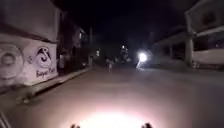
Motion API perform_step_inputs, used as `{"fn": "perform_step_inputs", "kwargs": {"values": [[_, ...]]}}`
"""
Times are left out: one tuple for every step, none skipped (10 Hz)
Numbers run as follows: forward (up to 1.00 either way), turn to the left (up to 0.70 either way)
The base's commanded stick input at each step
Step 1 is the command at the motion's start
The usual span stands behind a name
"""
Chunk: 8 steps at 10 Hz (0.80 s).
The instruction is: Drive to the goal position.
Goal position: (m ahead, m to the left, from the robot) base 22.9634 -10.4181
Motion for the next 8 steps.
{"fn": "perform_step_inputs", "kwargs": {"values": [[0.85, -0.06], [0.85, -0.34], [0.85, -0.34], [0.85, -0.34], [0.85, -0.34], [0.85, -0.22], [0.85, 0.00], [0.85, 0.00]]}}
